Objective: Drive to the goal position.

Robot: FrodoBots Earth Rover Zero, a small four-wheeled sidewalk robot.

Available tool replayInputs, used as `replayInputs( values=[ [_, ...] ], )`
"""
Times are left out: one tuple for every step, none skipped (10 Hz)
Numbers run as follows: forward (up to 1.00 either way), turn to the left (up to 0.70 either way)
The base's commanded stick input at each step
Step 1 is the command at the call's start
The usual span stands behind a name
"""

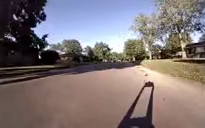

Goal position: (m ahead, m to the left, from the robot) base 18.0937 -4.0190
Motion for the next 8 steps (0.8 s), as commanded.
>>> replayInputs(
  values=[
    [1.0,0.0],
    [1.0,0.0],
    [1.0,0.0],
    [1.0,0.0],
    [1.0,0.0],
    [1.0,0.0],
    [1.0,0.0],
    [1.0,0.0]
  ],
)
